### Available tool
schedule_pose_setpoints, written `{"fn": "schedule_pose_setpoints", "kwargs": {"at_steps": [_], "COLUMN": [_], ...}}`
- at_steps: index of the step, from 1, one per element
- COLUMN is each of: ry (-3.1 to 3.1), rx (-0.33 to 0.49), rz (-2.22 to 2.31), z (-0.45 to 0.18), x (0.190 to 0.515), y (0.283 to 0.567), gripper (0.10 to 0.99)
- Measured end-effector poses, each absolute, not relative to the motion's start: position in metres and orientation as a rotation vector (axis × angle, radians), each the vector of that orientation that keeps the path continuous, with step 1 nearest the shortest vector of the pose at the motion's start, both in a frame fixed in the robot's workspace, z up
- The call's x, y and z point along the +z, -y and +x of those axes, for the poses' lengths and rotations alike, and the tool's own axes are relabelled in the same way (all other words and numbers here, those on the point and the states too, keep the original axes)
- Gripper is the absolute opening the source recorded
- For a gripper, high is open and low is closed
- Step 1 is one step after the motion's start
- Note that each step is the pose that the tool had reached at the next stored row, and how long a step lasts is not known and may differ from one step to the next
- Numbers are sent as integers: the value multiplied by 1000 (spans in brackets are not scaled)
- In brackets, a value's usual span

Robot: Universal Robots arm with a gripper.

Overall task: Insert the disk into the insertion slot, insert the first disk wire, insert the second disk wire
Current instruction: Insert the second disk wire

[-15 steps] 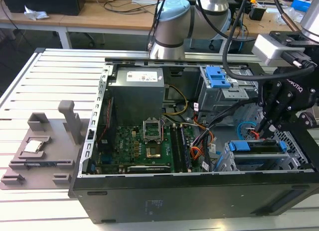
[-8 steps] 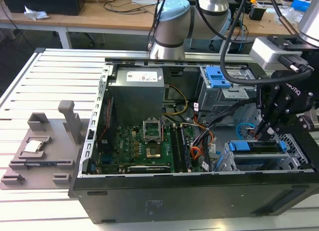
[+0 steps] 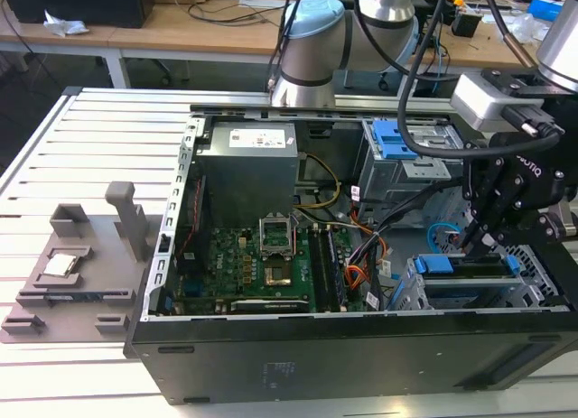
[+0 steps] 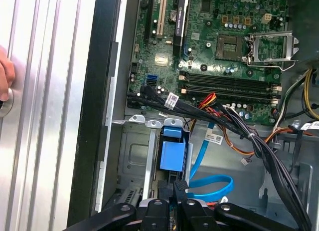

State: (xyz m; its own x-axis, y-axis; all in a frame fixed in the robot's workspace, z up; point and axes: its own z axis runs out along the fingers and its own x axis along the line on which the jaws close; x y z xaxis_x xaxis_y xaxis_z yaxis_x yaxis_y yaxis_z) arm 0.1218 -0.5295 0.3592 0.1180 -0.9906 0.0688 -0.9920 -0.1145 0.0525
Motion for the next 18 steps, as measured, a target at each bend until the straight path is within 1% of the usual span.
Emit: {"fn": "schedule_pose_setpoints", "kwargs": {"at_steps": [18], "ry": [2031], "rx": [25], "rz": [2284], "z": [125], "x": [348], "y": [526], "gripper": [161]}}
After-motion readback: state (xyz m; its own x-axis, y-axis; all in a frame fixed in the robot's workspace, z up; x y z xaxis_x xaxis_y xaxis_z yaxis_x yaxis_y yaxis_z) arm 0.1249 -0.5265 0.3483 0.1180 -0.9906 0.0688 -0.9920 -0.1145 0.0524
